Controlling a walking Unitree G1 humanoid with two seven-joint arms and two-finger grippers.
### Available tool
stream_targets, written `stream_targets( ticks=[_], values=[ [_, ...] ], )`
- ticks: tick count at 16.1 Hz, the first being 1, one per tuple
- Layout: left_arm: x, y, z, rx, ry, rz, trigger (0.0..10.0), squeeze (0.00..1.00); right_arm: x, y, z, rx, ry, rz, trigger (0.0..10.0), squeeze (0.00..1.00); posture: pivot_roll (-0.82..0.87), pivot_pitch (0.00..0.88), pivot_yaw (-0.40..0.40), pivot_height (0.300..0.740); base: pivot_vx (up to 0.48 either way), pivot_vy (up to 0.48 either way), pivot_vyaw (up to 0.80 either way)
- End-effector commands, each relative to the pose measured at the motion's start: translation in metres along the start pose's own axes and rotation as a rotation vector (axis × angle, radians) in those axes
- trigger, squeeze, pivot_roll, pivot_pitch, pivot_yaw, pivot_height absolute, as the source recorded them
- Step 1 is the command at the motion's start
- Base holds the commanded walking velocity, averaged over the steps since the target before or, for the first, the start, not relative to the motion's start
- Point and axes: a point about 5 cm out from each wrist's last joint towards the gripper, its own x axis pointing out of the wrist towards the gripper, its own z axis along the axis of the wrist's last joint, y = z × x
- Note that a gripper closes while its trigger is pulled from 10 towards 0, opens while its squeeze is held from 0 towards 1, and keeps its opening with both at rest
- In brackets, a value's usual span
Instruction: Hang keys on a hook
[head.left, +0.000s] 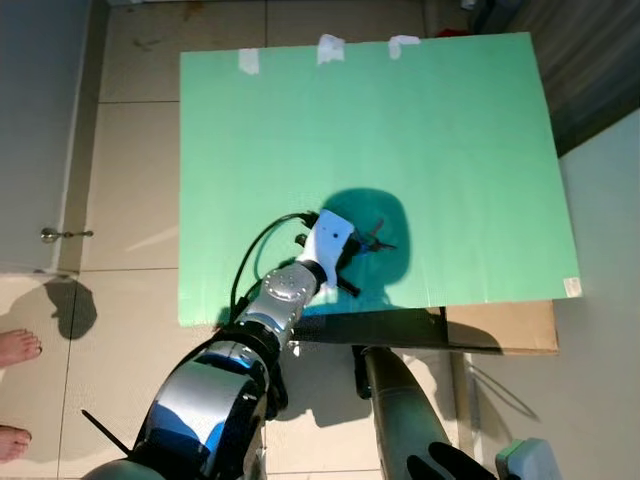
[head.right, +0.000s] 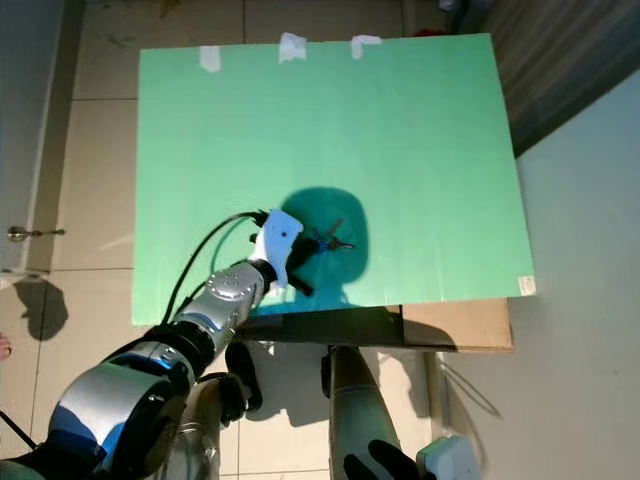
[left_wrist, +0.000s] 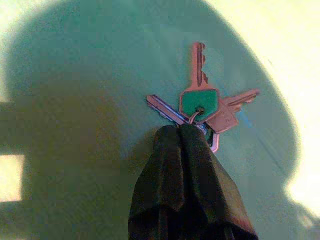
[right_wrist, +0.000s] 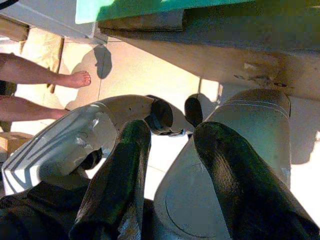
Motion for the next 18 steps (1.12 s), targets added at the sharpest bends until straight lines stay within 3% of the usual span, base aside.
stream_targets(
  ticks=[1,4,10,16,18],
  values=[
    [-0.004,-0.012,-0.023,-0.015,0.079,-0.030,10.0,0.00,-0.001,0.002,-0.010,0.040,0.046,0.002,10.0,0.00,-0.53,0.482,0.017,0.740,0.000,0.000,0.00],
    [-0.002,-0.014,-0.017,-0.026,0.038,-0.052,10.0,0.00,0.003,0.000,-0.010,0.042,0.037,0.000,10.0,0.00,-0.51,0.475,0.026,0.740,0.000,0.000,0.00],
    [-0.003,-0.039,-0.032,-0.028,0.056,-0.136,10.0,0.00,0.008,-0.002,-0.013,0.050,0.039,0.004,10.0,0.00,-0.49,0.463,0.041,0.740,0.000,0.000,0.00],
    [-0.002,-0.041,-0.025,-0.008,0.004,-0.150,10.0,0.00,0.016,-0.007,-0.017,0.043,0.037,0.009,10.0,0.00,-0.48,0.429,0.057,0.740,0.000,0.000,0.00],
    [0.000,-0.044,-0.007,0.002,-0.110,-0.126,10.0,0.00,0.023,-0.010,-0.016,0.032,0.022,0.009,10.0,0.00,-0.47,0.399,0.069,0.740,0.000,0.000,0.00]
  ],
)
